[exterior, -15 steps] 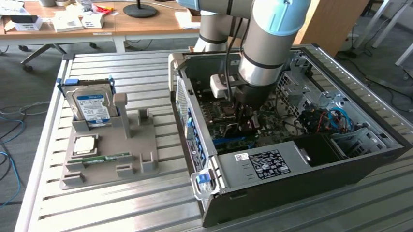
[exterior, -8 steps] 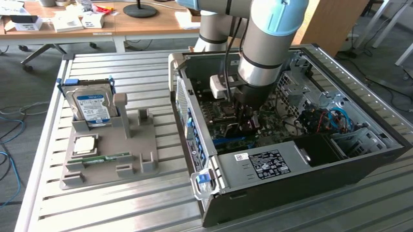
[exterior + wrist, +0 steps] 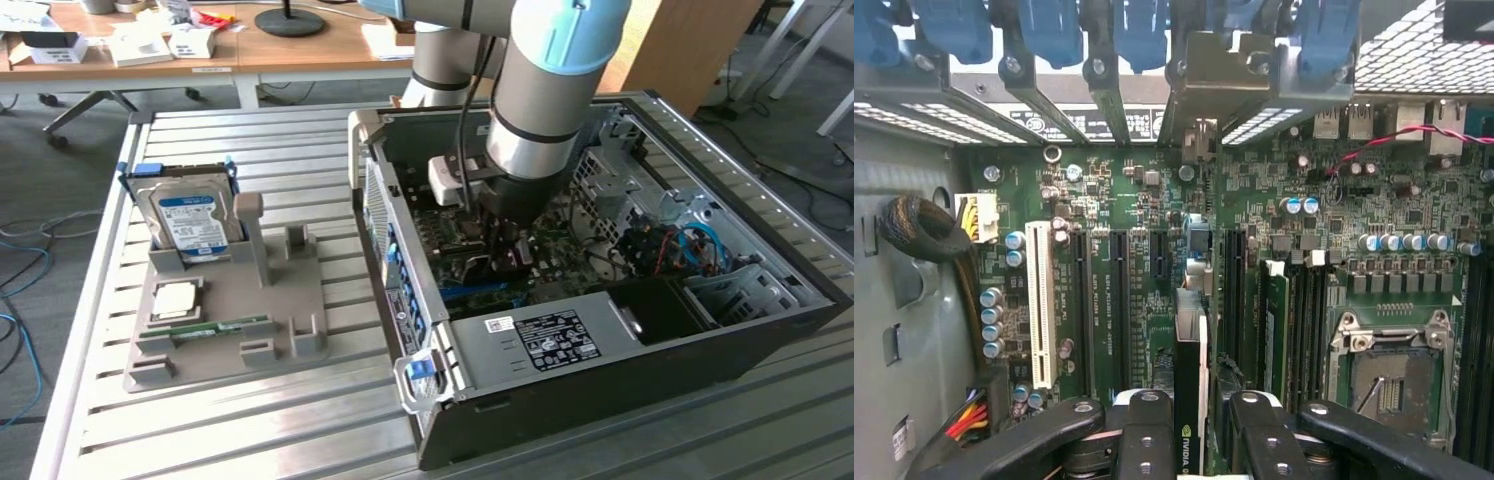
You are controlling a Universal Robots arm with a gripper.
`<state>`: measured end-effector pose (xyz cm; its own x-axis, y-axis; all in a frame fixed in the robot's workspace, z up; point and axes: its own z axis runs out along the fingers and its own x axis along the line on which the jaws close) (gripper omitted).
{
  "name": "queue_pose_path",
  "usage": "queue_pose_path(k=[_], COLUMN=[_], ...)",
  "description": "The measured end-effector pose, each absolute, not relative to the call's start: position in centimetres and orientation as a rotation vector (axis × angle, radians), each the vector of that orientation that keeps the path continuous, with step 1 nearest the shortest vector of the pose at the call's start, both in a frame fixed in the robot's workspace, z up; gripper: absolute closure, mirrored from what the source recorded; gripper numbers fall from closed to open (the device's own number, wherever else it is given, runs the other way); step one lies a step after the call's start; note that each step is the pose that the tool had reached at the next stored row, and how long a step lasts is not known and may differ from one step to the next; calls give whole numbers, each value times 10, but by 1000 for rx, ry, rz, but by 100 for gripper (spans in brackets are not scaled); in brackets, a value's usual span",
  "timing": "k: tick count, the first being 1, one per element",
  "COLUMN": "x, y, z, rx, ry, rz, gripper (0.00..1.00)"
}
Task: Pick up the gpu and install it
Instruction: 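Insert the gpu into the slot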
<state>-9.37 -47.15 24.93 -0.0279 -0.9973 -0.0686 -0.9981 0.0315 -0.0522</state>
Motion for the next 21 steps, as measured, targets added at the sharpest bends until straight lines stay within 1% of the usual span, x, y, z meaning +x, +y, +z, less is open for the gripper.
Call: queue_pose_path(k=[21], x=[-94], y=[-472], z=[248], rx=[-2129], ry=[2193], rz=[16], gripper=[74])
